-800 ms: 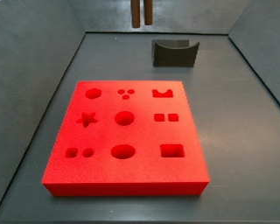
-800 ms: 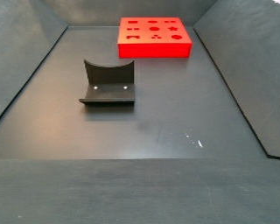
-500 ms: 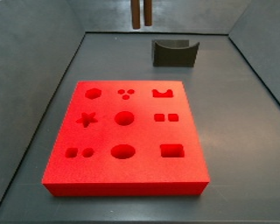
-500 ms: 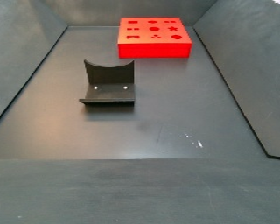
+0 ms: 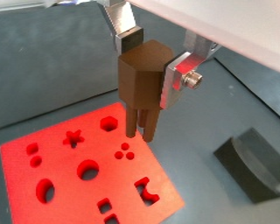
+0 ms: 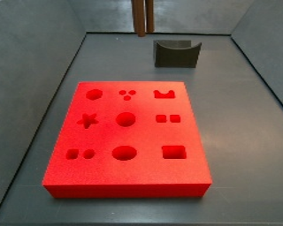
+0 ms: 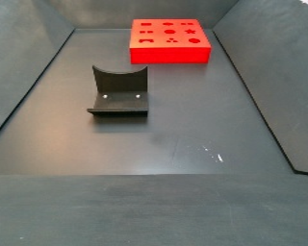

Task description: Insert the 3 prong object.

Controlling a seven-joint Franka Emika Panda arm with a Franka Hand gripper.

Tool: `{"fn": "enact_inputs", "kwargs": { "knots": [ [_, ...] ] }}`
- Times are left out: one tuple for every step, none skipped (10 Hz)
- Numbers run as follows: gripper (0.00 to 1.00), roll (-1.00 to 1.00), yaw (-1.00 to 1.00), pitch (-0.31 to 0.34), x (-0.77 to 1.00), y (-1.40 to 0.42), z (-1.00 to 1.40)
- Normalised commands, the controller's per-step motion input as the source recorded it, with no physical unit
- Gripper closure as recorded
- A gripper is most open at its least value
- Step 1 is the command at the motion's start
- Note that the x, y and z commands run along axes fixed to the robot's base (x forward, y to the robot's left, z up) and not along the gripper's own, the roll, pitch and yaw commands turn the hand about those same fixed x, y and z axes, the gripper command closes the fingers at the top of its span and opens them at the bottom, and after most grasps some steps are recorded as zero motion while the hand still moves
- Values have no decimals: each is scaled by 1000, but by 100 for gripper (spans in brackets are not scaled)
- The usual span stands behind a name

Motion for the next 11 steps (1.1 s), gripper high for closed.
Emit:
{"fn": "enact_inputs", "kwargs": {
  "knots": [
    [100, 97, 234, 0, 0, 0, -9],
    [100, 0, 0, 0, 0, 0, -31],
    [100, -19, -20, -19, -34, 0, -146],
    [100, -47, -51, -49, -34, 0, -237],
    [100, -51, -49, -61, -3, 0, -286],
    [100, -16, -20, -31, 0, 0, -231],
    [100, 0, -11, -6, 0, 0, -169],
    [100, 0, -40, -11, 0, 0, -174],
    [100, 0, -106, -26, 0, 0, -249],
    [100, 0, -71, -34, 83, 0, -377],
    [100, 0, -29, -31, 86, 0, -331]
  ]
}}
